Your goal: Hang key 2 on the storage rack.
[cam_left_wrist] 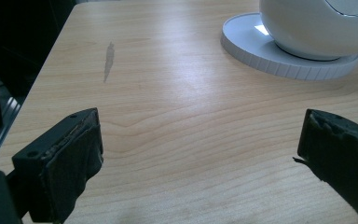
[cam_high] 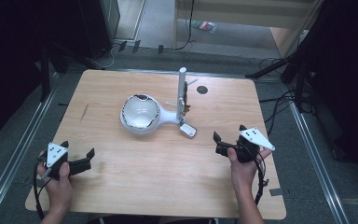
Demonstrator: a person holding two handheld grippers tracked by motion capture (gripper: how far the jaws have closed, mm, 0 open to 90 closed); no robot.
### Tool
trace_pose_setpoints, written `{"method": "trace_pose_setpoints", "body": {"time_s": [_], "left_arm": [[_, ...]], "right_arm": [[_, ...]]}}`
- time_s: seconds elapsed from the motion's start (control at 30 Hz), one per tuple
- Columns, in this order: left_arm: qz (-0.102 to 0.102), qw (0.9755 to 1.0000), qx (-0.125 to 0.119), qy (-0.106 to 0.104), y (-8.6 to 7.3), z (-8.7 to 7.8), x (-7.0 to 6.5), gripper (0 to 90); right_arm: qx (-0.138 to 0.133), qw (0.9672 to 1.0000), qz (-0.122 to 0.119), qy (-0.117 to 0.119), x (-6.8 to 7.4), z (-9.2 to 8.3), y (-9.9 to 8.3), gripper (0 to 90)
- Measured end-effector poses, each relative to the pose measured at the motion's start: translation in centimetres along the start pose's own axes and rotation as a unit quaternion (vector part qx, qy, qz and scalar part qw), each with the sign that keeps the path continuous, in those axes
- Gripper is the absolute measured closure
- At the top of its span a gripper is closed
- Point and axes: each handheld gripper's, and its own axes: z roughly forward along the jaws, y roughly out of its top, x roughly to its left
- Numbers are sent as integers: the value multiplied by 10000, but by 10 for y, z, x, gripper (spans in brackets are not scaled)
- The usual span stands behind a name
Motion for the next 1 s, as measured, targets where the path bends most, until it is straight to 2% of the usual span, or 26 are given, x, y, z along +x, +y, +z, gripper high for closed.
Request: {"method": "trace_pose_setpoints", "body": {"time_s": [0.33,0.47,0.9,1.0], "left_arm": [[-160,9998,-117,-70,-1,-2,3,2],[-118,9999,-102,-67,-1,-2,2,2],[-110,9999,-115,-36,-1,-2,2,3],[-100,9999,-115,-37,-1,-2,2,2]], "right_arm": [[133,9996,40,-235,-20,-21,-16,0],[199,9993,48,-324,-29,-30,-24,0],[383,9975,396,-436,-57,-54,-46,0],[457,9972,355,-471,-61,-57,-51,0]]}}
